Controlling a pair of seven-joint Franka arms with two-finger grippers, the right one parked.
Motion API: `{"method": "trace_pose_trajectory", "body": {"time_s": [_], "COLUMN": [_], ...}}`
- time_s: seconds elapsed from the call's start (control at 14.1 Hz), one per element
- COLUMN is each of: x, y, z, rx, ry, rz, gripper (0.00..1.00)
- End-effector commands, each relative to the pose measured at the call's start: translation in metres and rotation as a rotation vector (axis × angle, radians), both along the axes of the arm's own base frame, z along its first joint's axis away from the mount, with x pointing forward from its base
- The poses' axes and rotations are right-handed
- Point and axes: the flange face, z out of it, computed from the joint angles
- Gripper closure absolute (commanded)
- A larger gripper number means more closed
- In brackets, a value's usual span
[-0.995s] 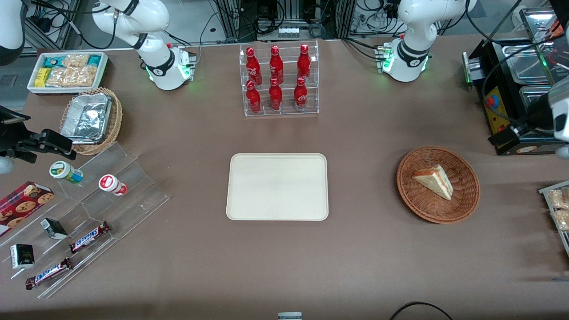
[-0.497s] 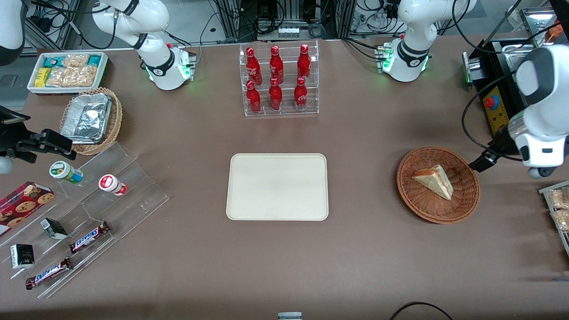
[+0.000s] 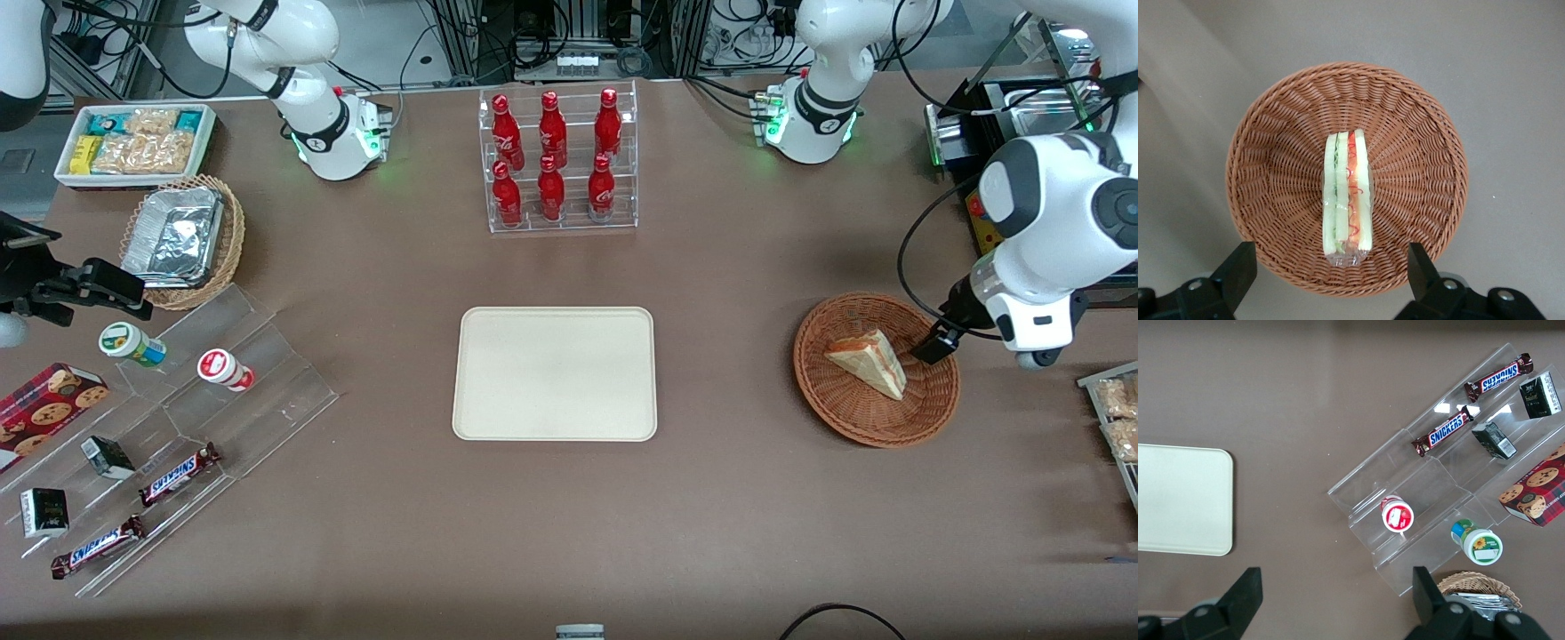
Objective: Place sandwich from basket to tray
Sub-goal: 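Move the open left gripper down over the wrapped sandwich in the basket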
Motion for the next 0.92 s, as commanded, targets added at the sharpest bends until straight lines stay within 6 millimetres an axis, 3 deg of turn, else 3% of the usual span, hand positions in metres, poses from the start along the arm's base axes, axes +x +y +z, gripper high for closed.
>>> {"method": "trace_pose_trajectory", "body": {"time_s": [0.0,0.28,0.85], "x": [0.005,0.015,0.015], "y": [-0.013,-0.025,-0.025], "z": [-0.018,-0.044,-0.074], "rx": [0.007,-0.004,-0.013], "ry": [-0.009,-0.032,0.010], "rz": [0.003,0.033,0.059], "gripper": [0.00,0.00,0.00]}}
